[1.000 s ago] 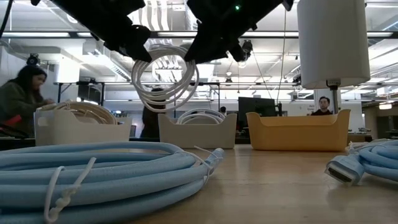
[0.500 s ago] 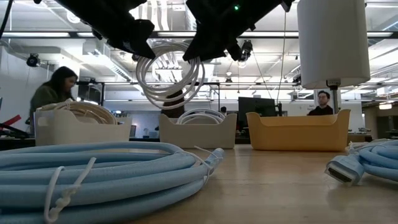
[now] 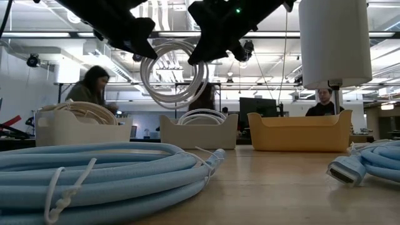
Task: Sort HDMI cables
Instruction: Put the white HDMI cable into the gray bin
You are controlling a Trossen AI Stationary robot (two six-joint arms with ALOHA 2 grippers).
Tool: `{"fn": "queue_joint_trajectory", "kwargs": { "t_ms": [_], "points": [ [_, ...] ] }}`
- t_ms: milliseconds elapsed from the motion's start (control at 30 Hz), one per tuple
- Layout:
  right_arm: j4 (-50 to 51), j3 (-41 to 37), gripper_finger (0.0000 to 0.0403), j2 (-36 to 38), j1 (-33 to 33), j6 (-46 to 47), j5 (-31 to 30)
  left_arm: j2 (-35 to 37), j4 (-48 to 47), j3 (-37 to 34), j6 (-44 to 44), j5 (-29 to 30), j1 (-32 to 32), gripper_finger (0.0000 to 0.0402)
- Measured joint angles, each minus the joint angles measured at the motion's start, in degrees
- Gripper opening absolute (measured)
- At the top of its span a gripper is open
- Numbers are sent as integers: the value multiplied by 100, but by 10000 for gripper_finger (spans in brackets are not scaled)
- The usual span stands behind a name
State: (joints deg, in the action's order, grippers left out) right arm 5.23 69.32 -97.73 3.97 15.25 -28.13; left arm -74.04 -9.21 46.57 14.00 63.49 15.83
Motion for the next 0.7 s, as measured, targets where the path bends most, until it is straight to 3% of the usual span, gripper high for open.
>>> {"fn": "queue_joint_trajectory", "kwargs": {
  "t_ms": [267, 533, 700],
  "points": [
    [62, 0, 14, 0, 15, 144, -36, 0, 0, 0, 145, -23, -50, 97],
    [84, -2, 14, 0, 11, 172, -66, 4, -10, 2, 222, -425, -74, 161],
    [501, -2, 14, 0, -4, 532, -624, 4, -72, 1, 189, -417, -74, 174]
  ]
}}
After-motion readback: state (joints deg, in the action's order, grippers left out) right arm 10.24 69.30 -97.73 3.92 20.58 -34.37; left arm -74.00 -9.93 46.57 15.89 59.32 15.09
